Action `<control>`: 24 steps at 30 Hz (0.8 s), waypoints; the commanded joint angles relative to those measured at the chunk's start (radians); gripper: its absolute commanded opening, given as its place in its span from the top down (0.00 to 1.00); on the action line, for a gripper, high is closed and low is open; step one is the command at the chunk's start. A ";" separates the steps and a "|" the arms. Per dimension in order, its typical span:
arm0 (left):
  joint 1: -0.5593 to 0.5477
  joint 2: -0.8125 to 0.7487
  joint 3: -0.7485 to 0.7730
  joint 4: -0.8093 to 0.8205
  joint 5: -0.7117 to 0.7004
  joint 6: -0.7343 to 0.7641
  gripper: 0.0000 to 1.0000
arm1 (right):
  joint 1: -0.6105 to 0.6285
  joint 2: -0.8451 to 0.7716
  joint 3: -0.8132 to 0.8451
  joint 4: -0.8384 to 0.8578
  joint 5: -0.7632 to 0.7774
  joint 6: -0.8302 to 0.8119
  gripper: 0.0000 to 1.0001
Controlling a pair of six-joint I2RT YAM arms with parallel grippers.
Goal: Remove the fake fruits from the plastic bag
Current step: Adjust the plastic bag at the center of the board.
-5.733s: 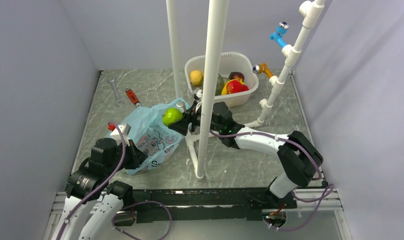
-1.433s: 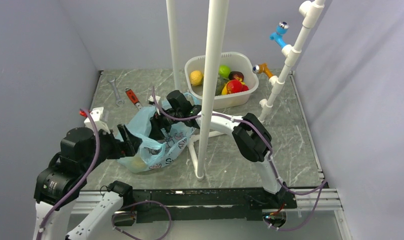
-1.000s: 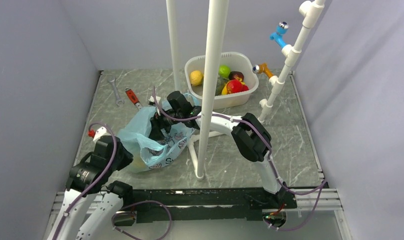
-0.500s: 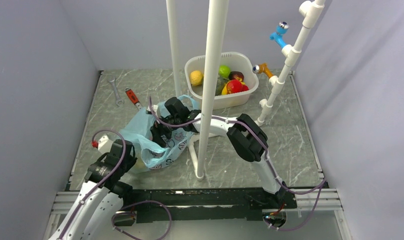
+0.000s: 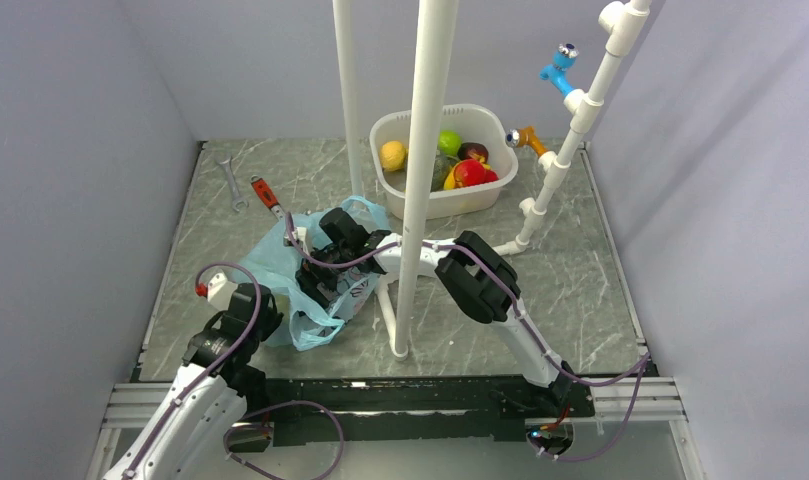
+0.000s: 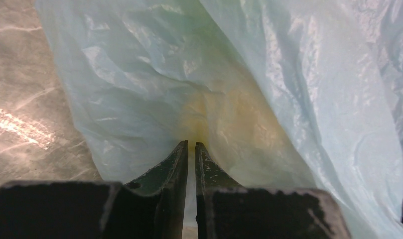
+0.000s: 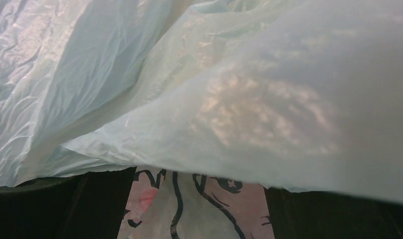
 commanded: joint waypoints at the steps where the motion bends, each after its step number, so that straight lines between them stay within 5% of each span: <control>1: 0.002 0.021 -0.010 0.094 0.047 0.030 0.84 | 0.011 0.006 0.039 0.084 -0.010 -0.007 0.09; 9: 0.002 0.000 0.038 0.011 0.032 0.055 0.87 | 0.011 -0.034 -0.066 0.250 0.216 0.033 0.10; 16: 0.002 -0.068 0.126 -0.078 -0.110 0.145 0.82 | -0.023 -0.145 -0.171 0.271 0.156 0.051 0.11; 24: 0.004 0.099 0.215 -0.058 -0.217 0.141 0.78 | -0.045 -0.174 -0.184 0.247 0.144 0.052 0.11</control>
